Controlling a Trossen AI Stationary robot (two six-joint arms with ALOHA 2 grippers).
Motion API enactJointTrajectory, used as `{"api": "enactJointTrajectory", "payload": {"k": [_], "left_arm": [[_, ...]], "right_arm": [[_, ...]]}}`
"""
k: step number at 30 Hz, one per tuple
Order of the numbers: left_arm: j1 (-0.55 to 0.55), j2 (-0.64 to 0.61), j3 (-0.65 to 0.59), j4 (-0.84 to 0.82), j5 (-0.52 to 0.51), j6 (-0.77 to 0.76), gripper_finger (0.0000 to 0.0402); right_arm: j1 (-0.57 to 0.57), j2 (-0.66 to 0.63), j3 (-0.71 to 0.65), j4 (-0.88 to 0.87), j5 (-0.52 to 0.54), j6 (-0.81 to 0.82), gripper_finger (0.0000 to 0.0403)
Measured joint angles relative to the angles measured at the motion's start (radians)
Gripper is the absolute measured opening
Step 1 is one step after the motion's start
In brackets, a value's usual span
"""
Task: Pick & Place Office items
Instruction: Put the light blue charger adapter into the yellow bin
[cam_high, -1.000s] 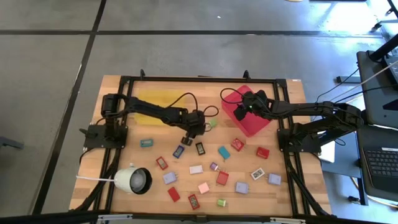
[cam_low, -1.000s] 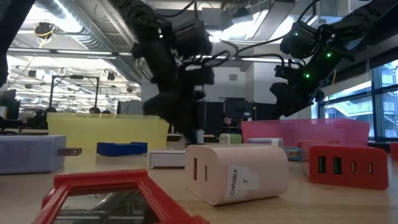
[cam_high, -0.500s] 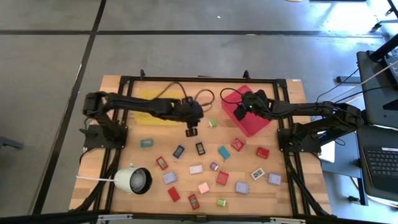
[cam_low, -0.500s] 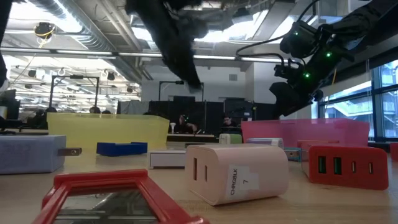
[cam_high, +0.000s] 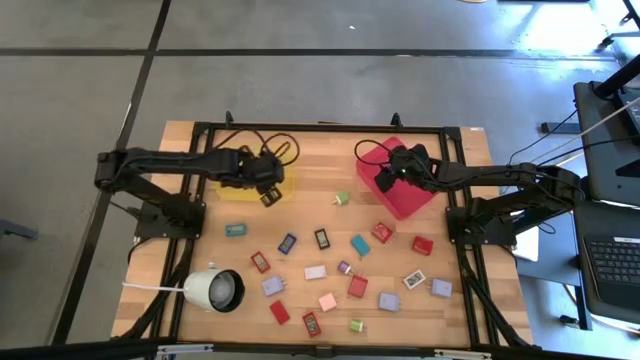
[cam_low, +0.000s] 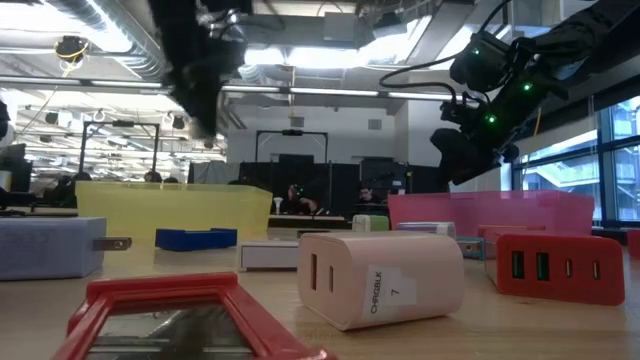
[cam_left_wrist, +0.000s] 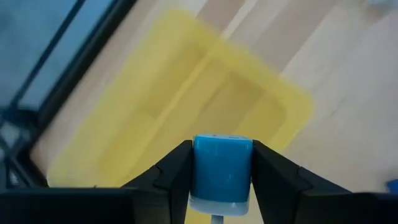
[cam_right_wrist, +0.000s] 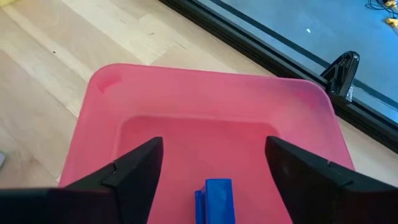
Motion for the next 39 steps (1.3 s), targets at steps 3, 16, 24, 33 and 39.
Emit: {"api": "enactJointTrajectory", "payload": {"k": [3,16,24,33,39], "left_arm": [[0.023,-0.028,-0.085,0.035,0.002,-0.038,0.0138],[0.163,-0.044,-0.396,0.45,0.048,-0.011,0.0138],[0.244,-0.042,-0.494,0.595,0.058,0.007,0.0139],[0.293,-0.02,-0.54,0.622,0.098,0.007,0.0139],[0.294,-0.02,-0.542,0.624,0.091,0.032,0.0139]], "right_arm": [[0.0,0.0,0.0,0.0,0.0,0.023,0.028],[0.005,0.0,0.0,0.0,0.0,0.049,0.0259],[0.005,0.0,0.0,0.001,0.0,0.069,0.0259],[0.005,-0.001,0.0,0.016,0.0,0.076,0.0259],[0.005,-0.001,0.0,0.023,0.0,0.076,0.0259]]}}
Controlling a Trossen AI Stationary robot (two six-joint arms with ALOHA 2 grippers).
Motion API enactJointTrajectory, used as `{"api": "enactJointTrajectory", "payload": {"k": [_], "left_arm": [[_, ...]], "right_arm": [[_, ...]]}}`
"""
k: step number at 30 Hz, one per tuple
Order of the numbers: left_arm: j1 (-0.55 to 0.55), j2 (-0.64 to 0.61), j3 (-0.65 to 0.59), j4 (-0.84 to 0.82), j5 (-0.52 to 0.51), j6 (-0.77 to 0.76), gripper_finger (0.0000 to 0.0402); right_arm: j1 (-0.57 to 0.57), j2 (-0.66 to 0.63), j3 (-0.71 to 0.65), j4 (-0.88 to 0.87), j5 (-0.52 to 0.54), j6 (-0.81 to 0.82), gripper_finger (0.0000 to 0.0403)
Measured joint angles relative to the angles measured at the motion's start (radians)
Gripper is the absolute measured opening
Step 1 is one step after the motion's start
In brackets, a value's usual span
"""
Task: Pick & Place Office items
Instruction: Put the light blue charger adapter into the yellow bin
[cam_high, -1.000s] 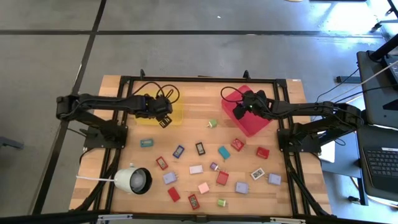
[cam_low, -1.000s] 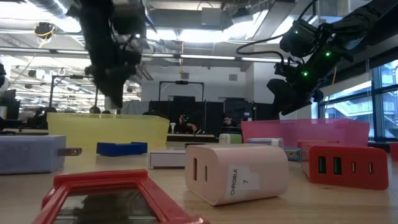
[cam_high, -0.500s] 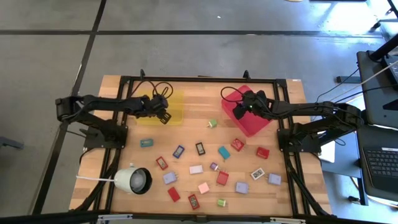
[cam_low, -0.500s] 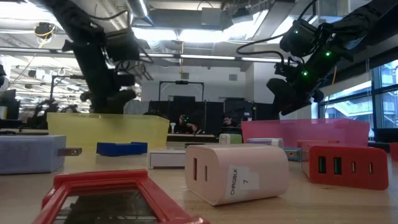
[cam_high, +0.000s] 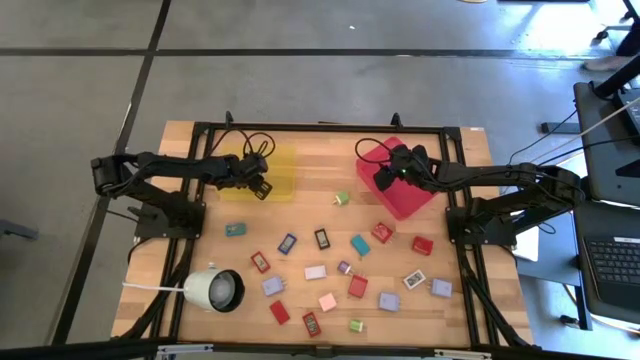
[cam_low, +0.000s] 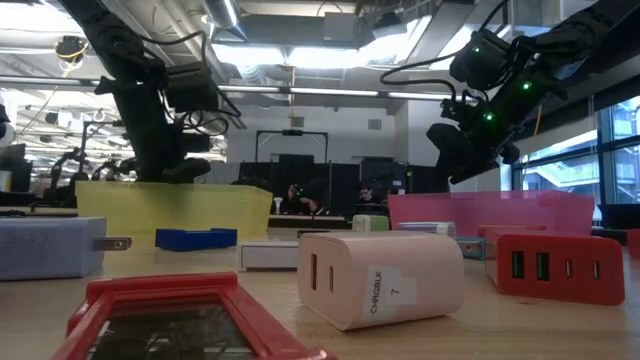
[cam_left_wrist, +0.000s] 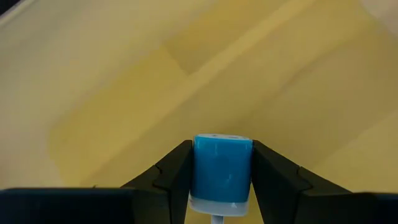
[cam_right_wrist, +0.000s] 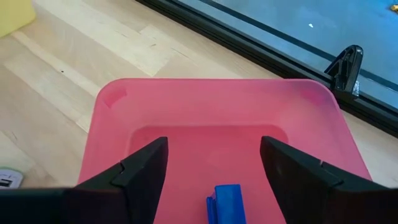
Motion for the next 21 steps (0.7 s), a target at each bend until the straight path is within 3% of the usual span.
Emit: {"api": "enactJointTrajectory", "payload": {"k": [11,21], "left_arm": [[0.0,0.0,0.0,0.001,-0.001,0.002,0.014],[0.0,0.0,0.0,0.011,-0.003,0.002,0.0184]], "right_arm": [[0.0,0.0,0.0,0.0,0.0,0.0,0.0258],[0.0,0.0,0.0,0.0,-0.004,0.0,0.0258]]}}
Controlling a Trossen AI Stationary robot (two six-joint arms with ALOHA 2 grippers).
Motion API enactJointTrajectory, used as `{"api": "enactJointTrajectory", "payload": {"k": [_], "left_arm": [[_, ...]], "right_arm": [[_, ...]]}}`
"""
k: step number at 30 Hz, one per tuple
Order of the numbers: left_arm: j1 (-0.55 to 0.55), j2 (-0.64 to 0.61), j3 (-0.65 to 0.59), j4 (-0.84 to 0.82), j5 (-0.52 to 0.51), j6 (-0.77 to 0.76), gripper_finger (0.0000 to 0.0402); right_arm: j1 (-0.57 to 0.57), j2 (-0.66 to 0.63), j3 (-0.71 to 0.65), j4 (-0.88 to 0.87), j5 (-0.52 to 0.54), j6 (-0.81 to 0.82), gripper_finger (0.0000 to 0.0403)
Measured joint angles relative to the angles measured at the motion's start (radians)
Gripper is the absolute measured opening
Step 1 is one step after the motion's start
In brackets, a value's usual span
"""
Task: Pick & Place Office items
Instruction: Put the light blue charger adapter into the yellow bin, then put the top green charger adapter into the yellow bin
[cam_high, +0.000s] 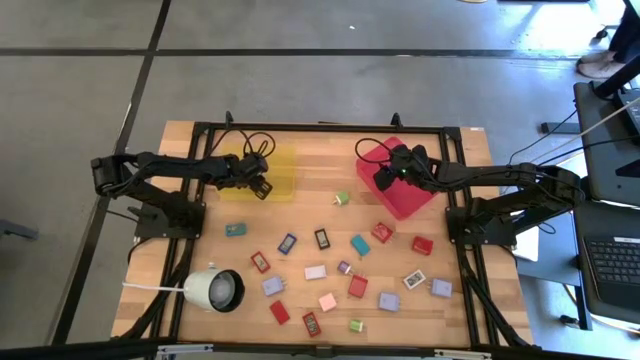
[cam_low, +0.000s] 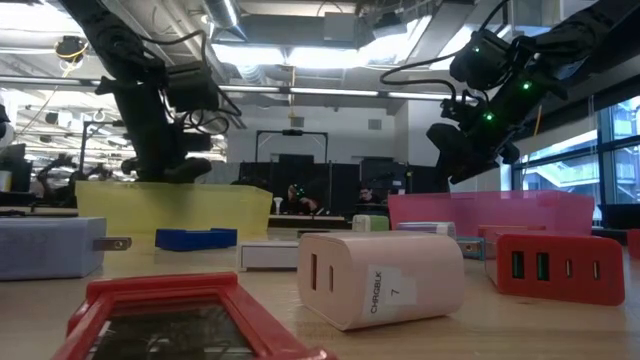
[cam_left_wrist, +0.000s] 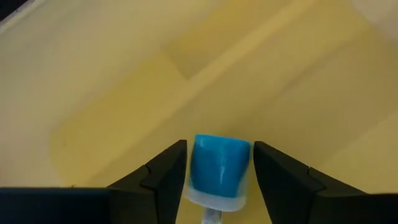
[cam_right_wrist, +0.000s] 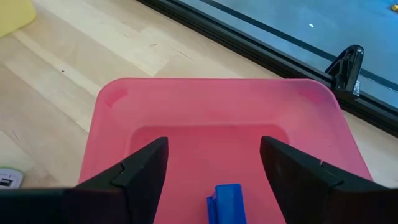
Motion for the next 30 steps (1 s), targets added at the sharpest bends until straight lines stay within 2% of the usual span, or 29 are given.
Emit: {"api": "enactJointTrajectory", "payload": {"k": [4,15,20,23,26,30], "left_arm": [[0.0,0.0,0.038,-0.023,0.003,0.065,0.0194],[-0.035,-0.001,0.293,-0.134,0.007,0.178,0.0194],[-0.099,-0.001,0.362,-0.129,0.011,0.217,0.0201],[-0.142,-0.001,0.374,-0.082,0.047,0.206,0.0211],[-0.184,-0.001,0.373,-0.011,0.106,0.201,0.0224],[-0.244,-0.001,0.373,0.08,0.141,0.201,0.0241]], "right_arm": [[0.0,0.0,0.0,0.0,0.0,-0.005,0.0258],[0.0,0.0,0.0,0.027,-0.014,-0.052,0.0258],[0.0,0.0,0.0,0.101,-0.184,-0.134,0.0258],[0.0,0.0,0.0,0.134,-0.277,-0.171,0.0258],[0.0,0.0,0.0,0.159,-0.325,-0.192,0.0258],[0.0,0.0,0.0,0.168,-0.337,-0.192,0.0258]]}}
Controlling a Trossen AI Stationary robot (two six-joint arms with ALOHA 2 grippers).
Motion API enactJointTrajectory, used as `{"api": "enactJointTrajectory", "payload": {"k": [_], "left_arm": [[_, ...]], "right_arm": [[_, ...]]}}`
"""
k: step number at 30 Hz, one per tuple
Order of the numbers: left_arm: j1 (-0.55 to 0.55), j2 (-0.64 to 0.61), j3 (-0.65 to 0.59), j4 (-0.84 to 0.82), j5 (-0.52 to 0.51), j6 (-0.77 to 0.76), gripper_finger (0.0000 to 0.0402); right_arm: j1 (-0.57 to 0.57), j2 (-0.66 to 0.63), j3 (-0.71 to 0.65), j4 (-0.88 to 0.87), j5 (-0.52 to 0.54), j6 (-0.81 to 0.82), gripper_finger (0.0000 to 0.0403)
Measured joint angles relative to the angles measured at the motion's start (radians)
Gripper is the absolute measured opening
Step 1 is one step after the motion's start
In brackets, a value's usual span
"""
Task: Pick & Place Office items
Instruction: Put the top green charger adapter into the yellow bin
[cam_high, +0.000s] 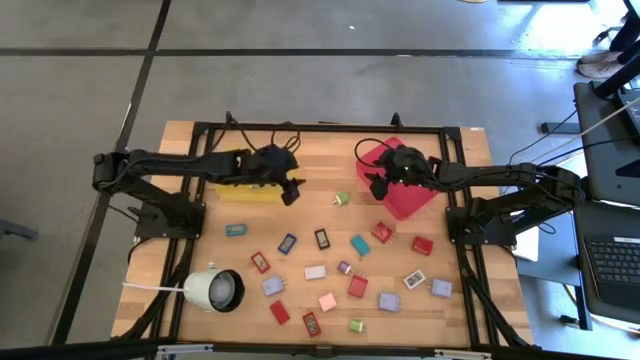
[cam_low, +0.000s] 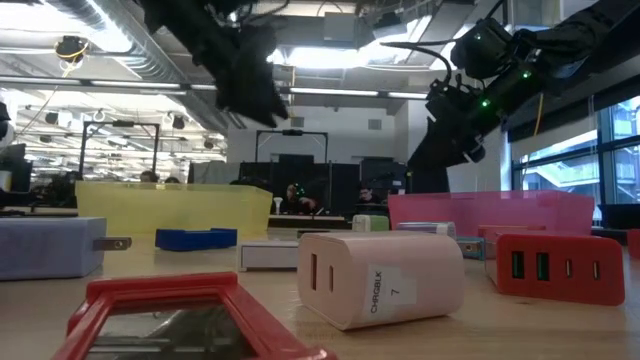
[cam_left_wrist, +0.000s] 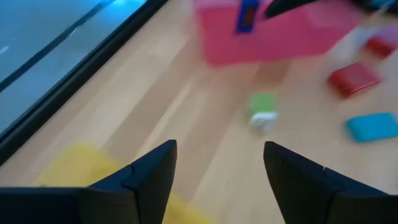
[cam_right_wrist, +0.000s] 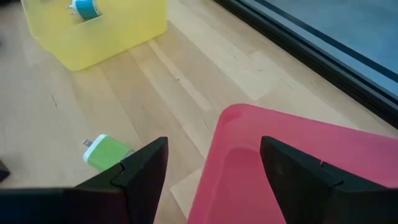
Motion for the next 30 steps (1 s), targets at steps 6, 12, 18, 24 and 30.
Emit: {"api": "enactJointTrajectory", "payload": {"k": [6,12,18,24,30], "left_arm": [[-0.078,0.034,0.001,0.134,-0.002,0.0,0.0261],[-0.121,0.186,0.0,0.345,-0.025,0.063,0.0267],[-0.125,0.369,0.0,0.6,-0.046,0.144,0.0266],[-0.125,0.507,0.0,0.734,-0.046,0.197,0.0265],[-0.125,0.624,0.003,0.865,-0.047,0.219,0.0265]], "right_arm": [[0.0,0.0,0.0,-0.002,0.0,0.008,0.0258],[0.0,0.0,0.0,-0.002,0.003,0.03,0.0259],[0.001,0.0,0.0,-0.003,0.031,0.034,0.0259],[0.001,0.0,0.0,-0.003,0.035,0.034,0.0259],[0.001,0.0,0.0,-0.003,0.035,0.034,0.0259]]}}
